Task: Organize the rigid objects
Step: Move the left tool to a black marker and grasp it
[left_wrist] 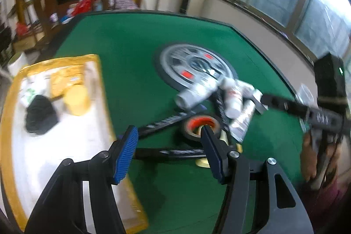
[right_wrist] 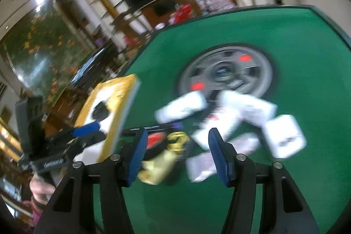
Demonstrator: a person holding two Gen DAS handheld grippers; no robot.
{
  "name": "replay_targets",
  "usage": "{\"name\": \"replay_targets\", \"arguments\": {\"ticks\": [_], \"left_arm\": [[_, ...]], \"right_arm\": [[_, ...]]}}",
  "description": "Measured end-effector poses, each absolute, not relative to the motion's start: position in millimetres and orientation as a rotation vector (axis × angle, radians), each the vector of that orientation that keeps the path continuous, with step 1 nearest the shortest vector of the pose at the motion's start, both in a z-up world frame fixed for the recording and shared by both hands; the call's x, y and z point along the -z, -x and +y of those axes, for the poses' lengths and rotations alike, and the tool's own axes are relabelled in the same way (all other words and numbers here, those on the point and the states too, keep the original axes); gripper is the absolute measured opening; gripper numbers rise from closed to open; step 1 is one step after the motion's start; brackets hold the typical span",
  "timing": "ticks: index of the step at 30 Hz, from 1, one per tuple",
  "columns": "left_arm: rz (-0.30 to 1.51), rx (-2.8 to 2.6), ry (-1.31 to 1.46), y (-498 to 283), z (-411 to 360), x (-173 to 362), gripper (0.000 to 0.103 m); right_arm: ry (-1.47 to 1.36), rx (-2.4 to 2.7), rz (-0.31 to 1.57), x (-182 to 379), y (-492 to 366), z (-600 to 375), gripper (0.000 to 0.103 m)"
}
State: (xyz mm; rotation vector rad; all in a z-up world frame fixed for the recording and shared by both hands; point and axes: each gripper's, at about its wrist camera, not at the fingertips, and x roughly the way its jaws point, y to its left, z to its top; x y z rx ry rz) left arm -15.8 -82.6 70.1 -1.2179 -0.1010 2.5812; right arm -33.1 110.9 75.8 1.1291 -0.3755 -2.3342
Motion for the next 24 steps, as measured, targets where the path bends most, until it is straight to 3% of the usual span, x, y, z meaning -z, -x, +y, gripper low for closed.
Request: {"name": "replay_targets", "arguments": {"ticks": [6,12,18,24], "left_arm": [[0.025,-2.531,1.296,31,-53,-49,0.060],[-0.097,-2.369,1.385,28,-52,-36,0.060],[-0.062,-2.332,1.388,-30,-39,-25,0.061],[-0.301,-2.469,1.306,-77,-62,-43,0.061]], "right_arm": [[-1.208,2.273,-0.598,-61,49,152,0.059],[-1.178,2.297,-0.582,-68,46,154,0.059],[-1.163,2.291,-0.585,-67,45,156,0.059],[-1.169,2.284,-0.586,-65,45,154,0.059]]}}
